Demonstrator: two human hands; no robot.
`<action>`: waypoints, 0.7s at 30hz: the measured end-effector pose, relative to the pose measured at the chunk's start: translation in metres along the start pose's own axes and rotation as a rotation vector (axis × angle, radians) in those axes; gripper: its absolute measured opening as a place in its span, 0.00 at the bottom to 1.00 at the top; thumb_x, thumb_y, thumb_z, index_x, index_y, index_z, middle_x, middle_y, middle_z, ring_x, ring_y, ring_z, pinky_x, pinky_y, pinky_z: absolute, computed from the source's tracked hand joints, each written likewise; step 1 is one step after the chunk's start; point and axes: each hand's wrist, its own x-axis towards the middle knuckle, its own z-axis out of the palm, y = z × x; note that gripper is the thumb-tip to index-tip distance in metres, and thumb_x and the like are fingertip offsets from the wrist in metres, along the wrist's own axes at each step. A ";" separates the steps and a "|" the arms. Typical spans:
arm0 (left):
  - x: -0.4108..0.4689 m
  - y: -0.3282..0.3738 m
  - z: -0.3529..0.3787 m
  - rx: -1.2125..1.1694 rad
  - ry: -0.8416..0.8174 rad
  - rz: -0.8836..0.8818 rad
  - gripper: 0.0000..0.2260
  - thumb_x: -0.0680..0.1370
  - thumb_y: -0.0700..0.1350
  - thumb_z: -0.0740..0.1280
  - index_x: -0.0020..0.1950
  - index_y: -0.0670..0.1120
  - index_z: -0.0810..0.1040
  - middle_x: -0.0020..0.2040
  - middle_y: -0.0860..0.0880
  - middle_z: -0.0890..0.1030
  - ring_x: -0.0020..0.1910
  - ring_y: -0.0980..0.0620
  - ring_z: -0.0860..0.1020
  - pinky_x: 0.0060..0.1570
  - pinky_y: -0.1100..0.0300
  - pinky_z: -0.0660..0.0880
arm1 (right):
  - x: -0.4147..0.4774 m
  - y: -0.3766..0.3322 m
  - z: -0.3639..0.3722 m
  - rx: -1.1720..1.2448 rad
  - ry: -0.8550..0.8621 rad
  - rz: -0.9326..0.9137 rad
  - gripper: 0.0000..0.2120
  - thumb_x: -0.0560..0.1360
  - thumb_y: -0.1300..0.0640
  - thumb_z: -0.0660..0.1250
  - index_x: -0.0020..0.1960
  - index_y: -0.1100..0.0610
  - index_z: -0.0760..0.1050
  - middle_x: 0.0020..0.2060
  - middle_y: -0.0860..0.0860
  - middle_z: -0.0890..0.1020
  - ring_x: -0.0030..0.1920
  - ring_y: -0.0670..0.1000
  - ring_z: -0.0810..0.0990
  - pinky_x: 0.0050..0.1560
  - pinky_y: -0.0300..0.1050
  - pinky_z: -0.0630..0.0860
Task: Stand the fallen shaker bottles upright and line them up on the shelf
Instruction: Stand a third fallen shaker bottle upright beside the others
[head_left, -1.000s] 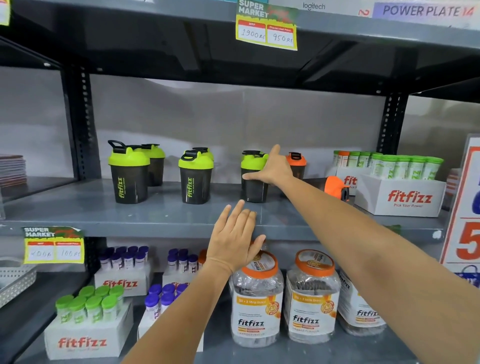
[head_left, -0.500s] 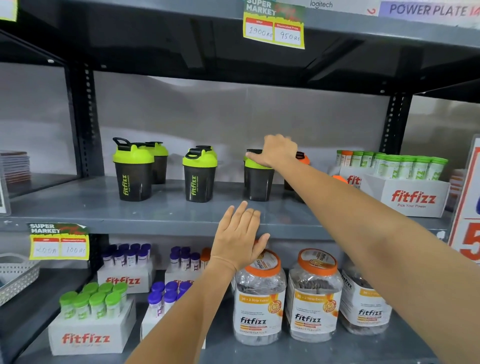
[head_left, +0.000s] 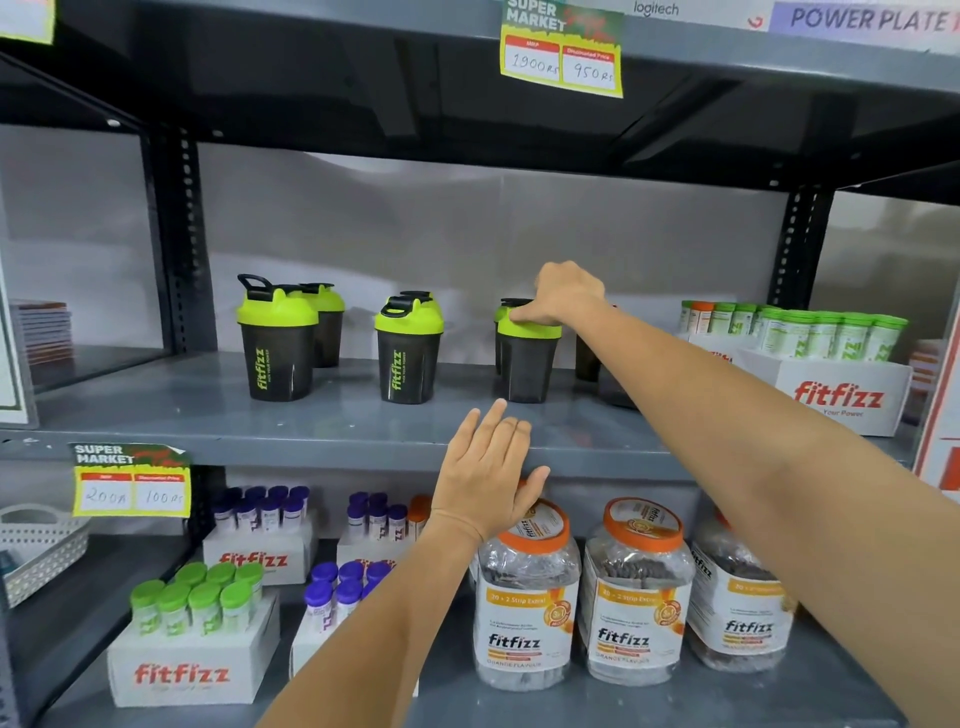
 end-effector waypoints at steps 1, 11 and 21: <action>0.000 0.000 0.000 -0.001 0.001 0.001 0.21 0.78 0.57 0.60 0.58 0.43 0.80 0.56 0.45 0.83 0.65 0.44 0.76 0.69 0.49 0.63 | 0.000 0.001 -0.002 0.002 -0.024 -0.004 0.22 0.68 0.38 0.68 0.45 0.57 0.73 0.45 0.53 0.76 0.45 0.57 0.76 0.43 0.46 0.72; 0.000 0.000 -0.002 -0.018 -0.012 -0.003 0.20 0.77 0.57 0.61 0.58 0.43 0.80 0.56 0.45 0.83 0.65 0.44 0.76 0.71 0.50 0.60 | -0.004 -0.007 0.002 0.037 -0.095 0.019 0.25 0.67 0.37 0.71 0.47 0.58 0.72 0.45 0.52 0.76 0.45 0.56 0.76 0.42 0.46 0.71; 0.001 0.001 -0.003 -0.015 -0.027 -0.005 0.21 0.78 0.57 0.60 0.58 0.43 0.80 0.56 0.46 0.83 0.66 0.44 0.75 0.70 0.49 0.62 | -0.003 -0.003 0.000 0.036 -0.155 0.017 0.28 0.66 0.33 0.66 0.52 0.57 0.73 0.50 0.52 0.77 0.51 0.57 0.77 0.46 0.48 0.73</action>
